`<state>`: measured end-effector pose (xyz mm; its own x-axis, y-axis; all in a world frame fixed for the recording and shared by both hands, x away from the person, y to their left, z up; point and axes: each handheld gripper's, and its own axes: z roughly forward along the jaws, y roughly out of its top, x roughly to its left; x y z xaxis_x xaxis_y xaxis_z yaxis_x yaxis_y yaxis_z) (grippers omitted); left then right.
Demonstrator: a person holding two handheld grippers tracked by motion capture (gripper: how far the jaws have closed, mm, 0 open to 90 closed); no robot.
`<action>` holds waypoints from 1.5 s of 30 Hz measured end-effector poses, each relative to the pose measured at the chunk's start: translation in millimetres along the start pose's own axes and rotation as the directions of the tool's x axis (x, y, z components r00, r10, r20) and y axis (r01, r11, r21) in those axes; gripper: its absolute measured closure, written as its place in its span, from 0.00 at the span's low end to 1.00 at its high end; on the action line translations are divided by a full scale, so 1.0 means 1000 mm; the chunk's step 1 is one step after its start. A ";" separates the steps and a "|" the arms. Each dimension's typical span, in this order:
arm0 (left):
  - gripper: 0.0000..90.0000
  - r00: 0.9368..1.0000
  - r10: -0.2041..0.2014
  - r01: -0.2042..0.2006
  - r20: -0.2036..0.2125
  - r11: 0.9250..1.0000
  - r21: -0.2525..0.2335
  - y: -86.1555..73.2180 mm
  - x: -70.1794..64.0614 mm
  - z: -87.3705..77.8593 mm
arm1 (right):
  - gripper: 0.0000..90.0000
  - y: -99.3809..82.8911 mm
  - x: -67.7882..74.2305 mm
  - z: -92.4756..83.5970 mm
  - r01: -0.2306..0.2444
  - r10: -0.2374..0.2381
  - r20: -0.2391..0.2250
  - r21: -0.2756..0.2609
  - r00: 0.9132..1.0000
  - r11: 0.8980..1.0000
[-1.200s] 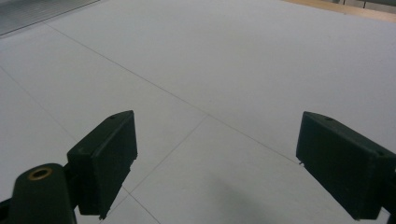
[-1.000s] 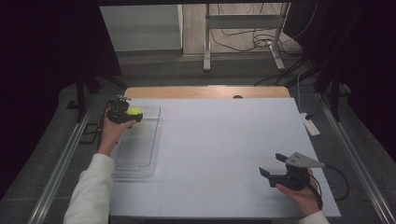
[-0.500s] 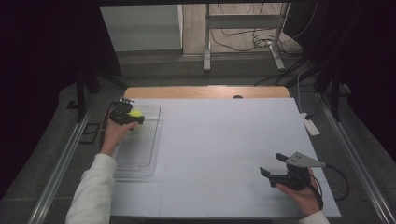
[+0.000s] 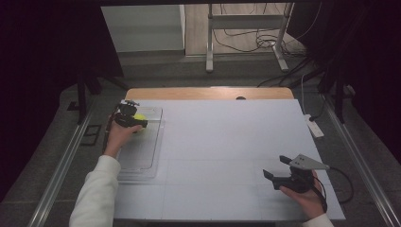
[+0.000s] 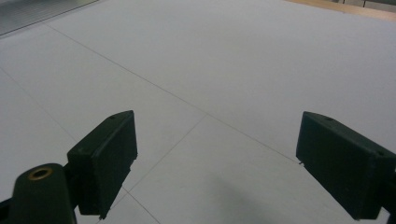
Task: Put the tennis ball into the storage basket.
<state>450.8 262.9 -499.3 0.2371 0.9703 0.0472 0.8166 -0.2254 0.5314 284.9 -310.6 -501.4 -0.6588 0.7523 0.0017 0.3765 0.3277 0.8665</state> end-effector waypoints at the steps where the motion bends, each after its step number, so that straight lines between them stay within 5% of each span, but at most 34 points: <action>1: 0.29 1.000 0.003 -0.003 -0.001 1.000 0.001 0.000 0.000 0.000 | 0.14 0.000 0.000 0.000 -0.001 0.001 0.000 0.000 1.000 1.000; 16: 0.28 1.000 -0.005 0.005 0.000 1.000 -0.001 -0.001 0.001 0.000 | 0.14 0.000 0.000 0.000 -0.002 0.002 0.001 0.000 1.000 1.000; 27: 0.20 1.000 -0.025 0.025 -0.001 0.997 -0.074 -0.003 0.002 -0.011 | 0.14 0.000 0.000 0.000 -0.001 0.001 0.003 0.001 1.000 1.000; 45: 0.17 0.994 -0.009 0.030 0.105 0.980 -0.198 -0.011 0.000 -0.031 | 0.15 0.000 -0.002 0.002 -0.009 0.009 -0.005 0.000 1.000 1.000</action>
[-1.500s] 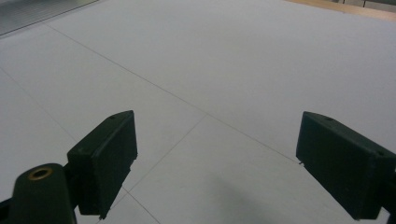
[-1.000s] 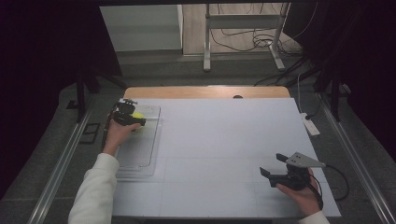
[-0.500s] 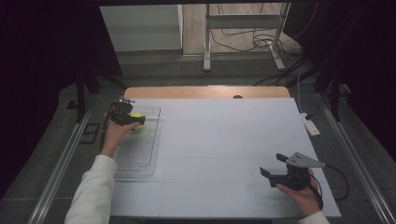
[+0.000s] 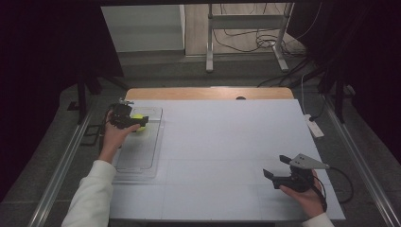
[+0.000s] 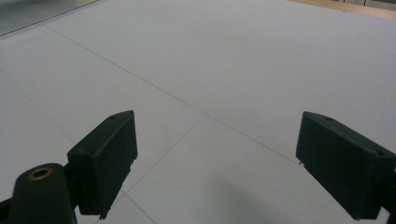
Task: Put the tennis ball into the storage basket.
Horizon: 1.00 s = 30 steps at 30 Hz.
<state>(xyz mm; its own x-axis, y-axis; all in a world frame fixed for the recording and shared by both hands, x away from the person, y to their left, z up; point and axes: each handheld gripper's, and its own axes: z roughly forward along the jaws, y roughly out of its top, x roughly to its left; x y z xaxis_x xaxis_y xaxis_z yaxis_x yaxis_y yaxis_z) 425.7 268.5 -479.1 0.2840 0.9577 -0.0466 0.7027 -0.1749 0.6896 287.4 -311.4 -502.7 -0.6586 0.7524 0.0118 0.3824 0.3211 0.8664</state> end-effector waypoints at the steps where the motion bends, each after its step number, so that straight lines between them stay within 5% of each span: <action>1: 0.17 1.000 0.002 -0.002 0.003 1.000 -0.007 0.000 -0.001 -0.002 | 0.15 0.000 0.000 0.001 0.001 -0.001 0.003 0.002 1.000 1.000; 14: 0.16 0.997 0.051 -0.045 0.063 0.995 -0.093 -0.004 -0.020 -0.022 | 0.15 0.000 -0.003 0.003 0.000 0.000 -0.009 0.001 1.000 1.000; 30: 0.16 0.984 0.084 -0.056 0.159 0.983 -0.176 -0.013 -0.040 -0.051 | 0.15 -0.002 -0.003 0.001 -0.006 0.006 -0.004 0.004 1.000 1.000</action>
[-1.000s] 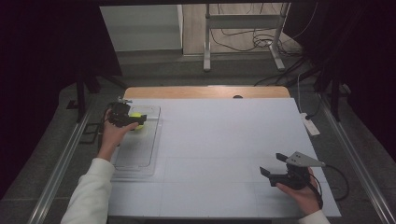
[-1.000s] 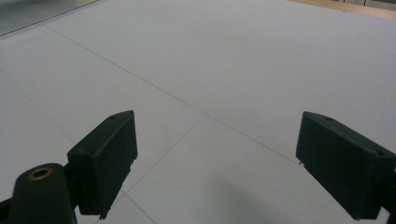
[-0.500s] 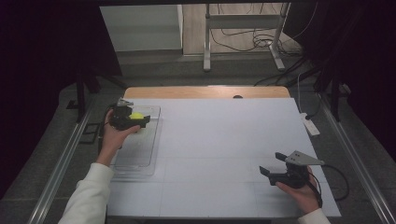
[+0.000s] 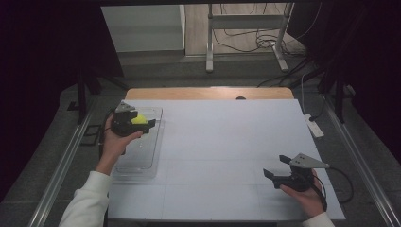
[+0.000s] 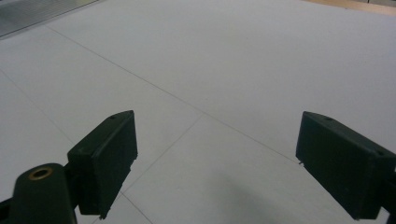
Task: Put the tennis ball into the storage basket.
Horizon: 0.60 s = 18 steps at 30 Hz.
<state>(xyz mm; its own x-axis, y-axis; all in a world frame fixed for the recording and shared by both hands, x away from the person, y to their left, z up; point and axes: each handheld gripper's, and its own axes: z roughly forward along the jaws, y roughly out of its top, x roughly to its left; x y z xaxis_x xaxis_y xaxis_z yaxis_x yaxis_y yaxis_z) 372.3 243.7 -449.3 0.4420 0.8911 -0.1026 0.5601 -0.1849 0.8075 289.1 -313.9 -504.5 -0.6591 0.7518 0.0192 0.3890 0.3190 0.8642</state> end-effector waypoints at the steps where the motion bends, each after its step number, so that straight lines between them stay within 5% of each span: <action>1: 0.16 1.000 -0.001 0.001 0.003 1.000 0.000 -0.001 -0.001 -0.001 | 0.15 0.000 0.000 -0.001 -0.003 0.003 -0.002 -0.004 1.000 1.000; 18: 0.16 0.994 0.018 -0.014 0.106 0.999 -0.042 -0.025 -0.029 -0.028 | 0.15 -0.001 0.003 -0.012 -0.004 0.005 0.026 -0.017 1.000 1.000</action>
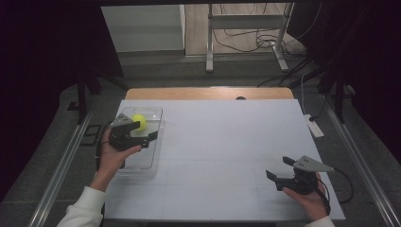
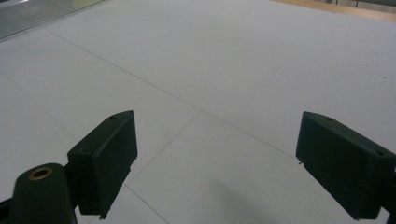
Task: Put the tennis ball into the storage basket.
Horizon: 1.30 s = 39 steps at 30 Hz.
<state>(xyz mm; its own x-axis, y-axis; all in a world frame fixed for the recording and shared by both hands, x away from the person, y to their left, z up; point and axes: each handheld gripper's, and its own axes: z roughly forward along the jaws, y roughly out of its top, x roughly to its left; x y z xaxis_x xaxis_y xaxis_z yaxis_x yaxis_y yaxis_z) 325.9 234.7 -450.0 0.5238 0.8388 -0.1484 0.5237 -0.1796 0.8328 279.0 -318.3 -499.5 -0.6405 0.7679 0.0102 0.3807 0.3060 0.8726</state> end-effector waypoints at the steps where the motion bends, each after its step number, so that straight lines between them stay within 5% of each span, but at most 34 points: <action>1: 0.16 1.000 0.001 -0.001 0.004 1.000 0.002 -0.002 -0.002 0.000 | 0.15 0.000 0.000 0.000 -0.002 0.002 0.001 -0.001 1.000 1.000; 14: 0.15 0.997 0.018 -0.018 0.069 1.000 -0.008 -0.027 -0.034 -0.014 | 0.14 0.000 0.000 0.001 0.000 0.000 -0.005 0.007 1.000 1.000; 27: 0.15 0.994 0.072 -0.070 0.088 0.997 -0.016 -0.052 -0.063 -0.020 | 0.14 0.000 -0.001 0.001 0.000 0.000 -0.010 0.003 1.000 1.000; 39: 0.15 0.991 0.080 -0.078 0.103 0.997 -0.026 -0.059 -0.066 -0.020 | 0.15 0.000 0.001 0.002 0.008 -0.008 -0.022 0.000 1.000 1.000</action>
<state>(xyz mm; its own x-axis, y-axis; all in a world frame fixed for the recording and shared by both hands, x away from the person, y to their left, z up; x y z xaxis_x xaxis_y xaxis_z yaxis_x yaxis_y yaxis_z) 247.8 200.2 -478.6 0.6307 0.7642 -0.1351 0.4633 -0.2311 0.8555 279.8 -316.3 -500.1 -0.6583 0.7526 0.0141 0.3757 0.3123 0.8725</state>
